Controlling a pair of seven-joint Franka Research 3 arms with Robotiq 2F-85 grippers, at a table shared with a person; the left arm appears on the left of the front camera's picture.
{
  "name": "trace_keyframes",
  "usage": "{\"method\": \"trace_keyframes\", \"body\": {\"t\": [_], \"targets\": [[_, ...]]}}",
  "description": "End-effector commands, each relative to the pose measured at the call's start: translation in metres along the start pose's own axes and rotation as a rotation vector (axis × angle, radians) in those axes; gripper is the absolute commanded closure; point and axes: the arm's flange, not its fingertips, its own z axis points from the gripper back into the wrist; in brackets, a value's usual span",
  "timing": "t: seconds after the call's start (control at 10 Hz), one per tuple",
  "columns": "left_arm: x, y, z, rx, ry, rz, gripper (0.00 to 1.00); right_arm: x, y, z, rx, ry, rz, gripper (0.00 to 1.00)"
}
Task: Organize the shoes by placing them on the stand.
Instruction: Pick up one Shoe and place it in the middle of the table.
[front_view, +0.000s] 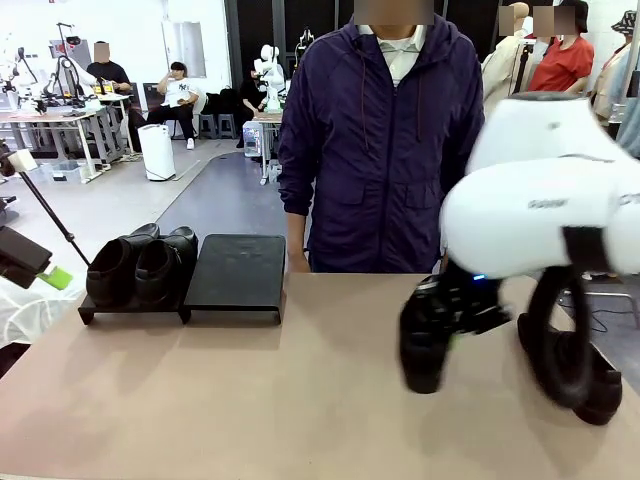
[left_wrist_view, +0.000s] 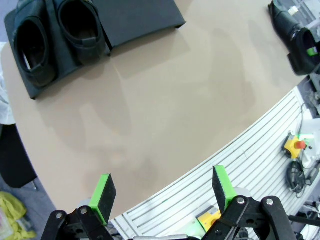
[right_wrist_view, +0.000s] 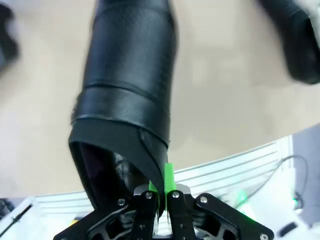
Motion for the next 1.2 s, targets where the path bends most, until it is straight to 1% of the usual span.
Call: {"method": "trace_keyframes", "body": {"t": [0.0, 0.1, 0.2, 0.3, 0.5, 0.6, 0.8, 1.0, 1.1], "targets": [[-0.002, -0.001, 0.0, 0.009, 0.01, 0.005, 0.0, -0.002, 0.059, -0.018, 0.071, -0.031, 0.02, 1.0], [-0.002, -0.001, 0.0, 0.009, 0.01, 0.005, 0.0, -0.012, 0.101, -0.036, 0.057, -0.028, 0.039, 1.0], [-0.002, -0.001, 0.0, 0.009, 0.01, 0.005, 0.0, -0.02, 0.132, -0.052, 0.058, -0.011, 0.082, 1.0], [-0.002, -0.001, 0.0, 0.009, 0.01, 0.005, 0.0, -0.029, 0.155, -0.066, 0.067, -0.023, 0.168, 1.0], [-0.002, -0.001, 0.0, 0.009, 0.01, 0.005, 0.0, -0.049, 0.184, -0.092, 0.028, 0.007, 0.25, 1.0], [-0.002, -0.001, 0.0, 0.009, 0.01, 0.005, 0.0, -0.058, 0.189, -0.103, 0.007, 0.011, 0.267, 1.0], [-0.002, -0.001, 0.0, 0.009, 0.01, 0.005, 0.0, -0.066, 0.189, -0.113, -0.028, 0.016, 0.263, 1.0], [-0.002, -0.001, 0.0, 0.009, 0.01, 0.005, 0.0, -0.066, 0.186, -0.123, -0.027, 0.022, 0.243, 1.0], [-0.002, -0.001, 0.0, 0.009, 0.01, 0.005, 0.0, -0.06, 0.181, -0.123, -0.037, 0.012, 0.219, 1.0]]}}
